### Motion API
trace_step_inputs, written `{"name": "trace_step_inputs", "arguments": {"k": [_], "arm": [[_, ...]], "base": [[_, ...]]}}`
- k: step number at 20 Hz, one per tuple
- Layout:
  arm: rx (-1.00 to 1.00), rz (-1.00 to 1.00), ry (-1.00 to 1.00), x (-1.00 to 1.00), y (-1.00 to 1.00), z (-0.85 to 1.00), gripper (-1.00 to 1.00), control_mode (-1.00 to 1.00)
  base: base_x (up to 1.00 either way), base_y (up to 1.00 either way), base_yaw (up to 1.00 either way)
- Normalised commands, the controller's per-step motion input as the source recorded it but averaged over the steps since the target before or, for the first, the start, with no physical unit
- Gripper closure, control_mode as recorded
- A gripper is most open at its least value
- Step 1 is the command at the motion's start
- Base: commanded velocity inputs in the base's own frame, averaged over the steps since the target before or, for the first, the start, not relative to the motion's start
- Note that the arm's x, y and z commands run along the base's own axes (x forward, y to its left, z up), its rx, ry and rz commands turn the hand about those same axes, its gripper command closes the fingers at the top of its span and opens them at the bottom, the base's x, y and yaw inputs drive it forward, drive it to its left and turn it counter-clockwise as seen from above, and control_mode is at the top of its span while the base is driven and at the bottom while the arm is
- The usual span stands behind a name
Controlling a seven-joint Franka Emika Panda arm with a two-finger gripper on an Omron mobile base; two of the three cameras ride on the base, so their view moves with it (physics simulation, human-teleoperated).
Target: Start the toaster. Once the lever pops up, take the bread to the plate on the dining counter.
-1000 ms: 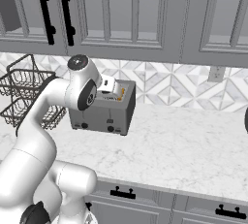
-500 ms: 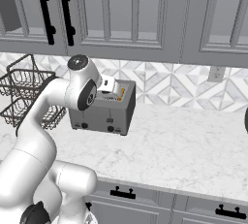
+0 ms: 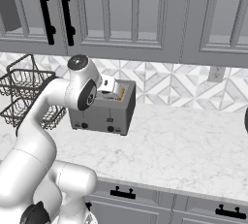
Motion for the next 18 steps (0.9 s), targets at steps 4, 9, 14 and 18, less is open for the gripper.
{"name": "trace_step_inputs", "arguments": {"k": [4, 9, 14, 18], "arm": [[0.00, 0.00, 0.00, 0.00, 0.00, 0.00, -1.00, -1.00], [0.00, 0.00, 0.00, 0.00, 0.00, 0.00, -1.00, -1.00], [0.00, 0.00, 0.00, 0.00, 0.00, 0.00, -1.00, -1.00], [0.00, 0.00, 0.00, 0.00, 0.00, 0.00, -1.00, -1.00]], "base": [[0.00, 0.00, 0.00], [0.00, 0.00, 0.00], [0.00, 0.00, 0.00], [0.00, 0.00, 0.00]]}}
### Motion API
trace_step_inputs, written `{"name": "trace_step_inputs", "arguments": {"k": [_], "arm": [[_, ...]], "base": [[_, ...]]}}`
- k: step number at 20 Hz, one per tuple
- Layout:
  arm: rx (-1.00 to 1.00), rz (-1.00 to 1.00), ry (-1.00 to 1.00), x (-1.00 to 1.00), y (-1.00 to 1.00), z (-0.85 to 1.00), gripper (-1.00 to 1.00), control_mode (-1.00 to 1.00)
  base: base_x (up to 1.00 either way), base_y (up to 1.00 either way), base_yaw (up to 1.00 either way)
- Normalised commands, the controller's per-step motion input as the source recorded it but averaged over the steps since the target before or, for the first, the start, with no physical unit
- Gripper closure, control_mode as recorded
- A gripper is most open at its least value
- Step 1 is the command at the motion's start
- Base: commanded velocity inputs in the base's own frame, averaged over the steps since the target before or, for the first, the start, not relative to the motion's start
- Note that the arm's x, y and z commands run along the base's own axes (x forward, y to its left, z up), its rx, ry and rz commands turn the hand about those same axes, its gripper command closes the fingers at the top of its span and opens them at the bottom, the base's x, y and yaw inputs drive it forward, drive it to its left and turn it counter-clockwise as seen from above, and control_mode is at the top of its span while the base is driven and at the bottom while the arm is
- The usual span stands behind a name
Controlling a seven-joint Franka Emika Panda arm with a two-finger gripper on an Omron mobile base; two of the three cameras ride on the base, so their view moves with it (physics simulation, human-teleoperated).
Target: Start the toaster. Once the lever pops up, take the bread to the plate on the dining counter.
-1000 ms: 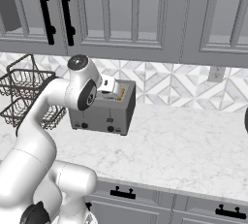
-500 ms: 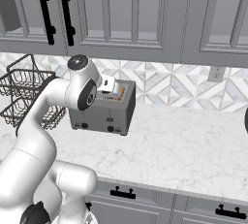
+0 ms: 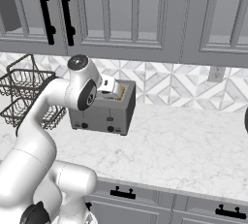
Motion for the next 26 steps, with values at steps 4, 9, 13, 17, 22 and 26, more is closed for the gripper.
{"name": "trace_step_inputs", "arguments": {"k": [4, 9, 13, 17, 22, 26], "arm": [[0.00, 0.00, 0.00, 0.00, 0.00, 0.00, -1.00, -1.00], [0.00, 0.00, 0.00, 0.00, 0.00, 0.00, -1.00, -1.00], [0.00, 0.00, 0.00, 0.00, 0.00, 0.00, -1.00, -1.00], [0.00, 0.00, 0.00, 0.00, 0.00, 0.00, -1.00, -1.00], [0.00, 0.00, 0.00, 0.00, 0.00, 0.00, -1.00, -1.00], [0.00, 0.00, 0.00, 0.00, 0.00, 0.00, -1.00, -1.00]], "base": [[0.00, 0.00, 0.00], [0.00, 0.00, 0.00], [0.00, 0.00, 0.00], [0.00, 0.00, 0.00], [0.00, 0.00, 0.00], [0.00, 0.00, 0.00]]}}
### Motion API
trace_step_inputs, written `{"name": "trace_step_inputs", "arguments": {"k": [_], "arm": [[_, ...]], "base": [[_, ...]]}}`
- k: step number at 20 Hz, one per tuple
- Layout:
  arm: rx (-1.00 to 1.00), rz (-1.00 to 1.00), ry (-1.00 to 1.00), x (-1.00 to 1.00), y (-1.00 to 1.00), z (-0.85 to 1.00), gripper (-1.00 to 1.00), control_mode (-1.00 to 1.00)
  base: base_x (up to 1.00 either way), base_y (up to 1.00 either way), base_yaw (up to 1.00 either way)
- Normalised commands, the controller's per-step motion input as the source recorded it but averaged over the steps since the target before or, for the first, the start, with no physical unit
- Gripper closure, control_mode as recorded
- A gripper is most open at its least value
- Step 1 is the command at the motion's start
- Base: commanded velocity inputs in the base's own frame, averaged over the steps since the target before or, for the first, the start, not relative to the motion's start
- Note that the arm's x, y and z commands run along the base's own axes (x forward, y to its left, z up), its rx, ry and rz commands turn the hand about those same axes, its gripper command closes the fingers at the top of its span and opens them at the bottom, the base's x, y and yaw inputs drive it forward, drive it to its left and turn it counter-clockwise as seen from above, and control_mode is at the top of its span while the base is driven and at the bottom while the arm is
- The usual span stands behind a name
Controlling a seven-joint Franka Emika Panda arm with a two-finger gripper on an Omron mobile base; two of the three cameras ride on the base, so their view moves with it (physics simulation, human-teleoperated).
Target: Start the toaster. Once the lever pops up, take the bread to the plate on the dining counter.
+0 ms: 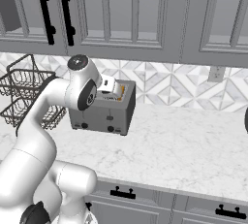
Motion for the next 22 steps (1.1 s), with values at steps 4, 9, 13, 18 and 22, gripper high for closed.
{"name": "trace_step_inputs", "arguments": {"k": [4, 9, 13, 18, 22], "arm": [[0.00, 0.00, 0.00, 0.00, 0.00, 0.00, -1.00, -1.00], [0.00, 0.00, 0.00, 0.00, 0.00, 0.00, -1.00, -1.00], [0.00, 0.00, 0.00, 0.00, 0.00, 0.00, -1.00, -1.00], [0.00, 0.00, 0.00, 0.00, 0.00, 0.00, -1.00, -1.00], [0.00, 0.00, 0.00, 0.00, 0.00, 0.00, -1.00, -1.00]], "base": [[0.00, 0.00, 0.00], [0.00, 0.00, 0.00], [0.00, 0.00, 0.00], [0.00, 0.00, 0.00], [0.00, 0.00, 0.00]]}}
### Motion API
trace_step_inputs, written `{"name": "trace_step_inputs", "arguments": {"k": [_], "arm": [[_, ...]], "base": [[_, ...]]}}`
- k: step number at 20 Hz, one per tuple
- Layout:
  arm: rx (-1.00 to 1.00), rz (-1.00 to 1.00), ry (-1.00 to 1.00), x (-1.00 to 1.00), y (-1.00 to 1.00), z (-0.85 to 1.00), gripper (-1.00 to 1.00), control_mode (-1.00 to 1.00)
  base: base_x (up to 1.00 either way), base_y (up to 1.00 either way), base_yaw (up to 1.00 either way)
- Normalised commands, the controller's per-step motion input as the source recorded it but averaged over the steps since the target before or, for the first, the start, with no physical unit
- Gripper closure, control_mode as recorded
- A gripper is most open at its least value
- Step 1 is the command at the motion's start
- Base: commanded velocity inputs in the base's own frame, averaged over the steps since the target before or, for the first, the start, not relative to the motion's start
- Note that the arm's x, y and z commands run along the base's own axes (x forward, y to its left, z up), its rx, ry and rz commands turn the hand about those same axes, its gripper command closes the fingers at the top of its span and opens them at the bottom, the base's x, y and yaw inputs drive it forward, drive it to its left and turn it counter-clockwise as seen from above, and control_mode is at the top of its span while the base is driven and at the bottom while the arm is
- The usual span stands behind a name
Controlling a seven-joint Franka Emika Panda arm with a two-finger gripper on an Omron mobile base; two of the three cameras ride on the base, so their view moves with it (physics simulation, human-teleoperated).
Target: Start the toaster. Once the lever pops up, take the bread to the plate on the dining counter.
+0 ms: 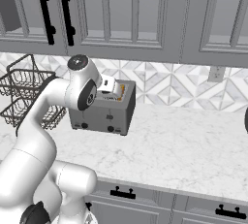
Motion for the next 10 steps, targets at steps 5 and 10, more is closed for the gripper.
{"name": "trace_step_inputs", "arguments": {"k": [5, 10], "arm": [[0.00, 0.00, 0.00, 0.00, 0.00, 0.00, -1.00, -1.00], [0.00, 0.00, 0.00, 0.00, 0.00, 0.00, -1.00, -1.00]], "base": [[0.00, 0.00, 0.00], [0.00, 0.00, 0.00]]}}
